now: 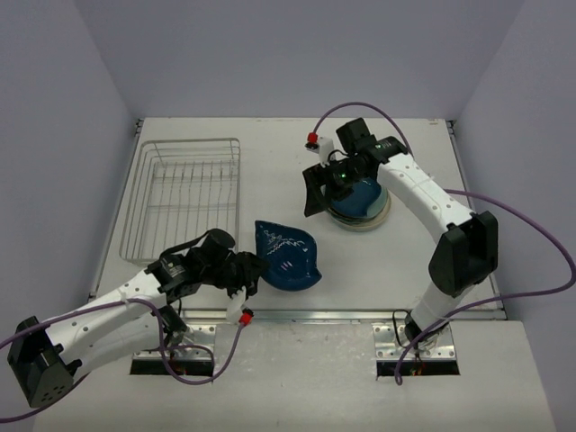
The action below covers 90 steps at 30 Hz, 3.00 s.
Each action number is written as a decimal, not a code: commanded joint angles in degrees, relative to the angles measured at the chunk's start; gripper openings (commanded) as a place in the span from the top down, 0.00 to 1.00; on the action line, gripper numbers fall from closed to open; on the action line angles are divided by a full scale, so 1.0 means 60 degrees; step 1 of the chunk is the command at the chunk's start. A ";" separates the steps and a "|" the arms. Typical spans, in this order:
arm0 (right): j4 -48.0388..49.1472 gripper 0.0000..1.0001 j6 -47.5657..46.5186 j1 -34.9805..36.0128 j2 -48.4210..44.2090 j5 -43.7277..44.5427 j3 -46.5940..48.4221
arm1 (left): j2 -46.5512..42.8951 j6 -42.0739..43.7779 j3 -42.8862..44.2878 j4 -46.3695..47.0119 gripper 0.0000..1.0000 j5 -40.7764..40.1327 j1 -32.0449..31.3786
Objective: Unload the plates from the dish rack
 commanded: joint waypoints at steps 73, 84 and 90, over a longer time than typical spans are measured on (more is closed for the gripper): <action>-0.0204 1.00 0.0461 -0.3833 0.0097 -0.2508 0.0514 | -0.2030 0.0870 0.0426 0.2393 0.00 -0.1849 -0.0701; -0.0852 1.00 -0.0013 -0.5308 0.1930 -0.2136 0.2582 | 0.0266 -0.8008 0.4343 0.1302 0.00 -0.5455 -0.0731; -0.0743 1.00 -0.0021 -0.5363 0.2398 -0.1914 0.2534 | 0.1737 -1.2560 0.6505 -0.0031 0.01 -0.6220 -0.0655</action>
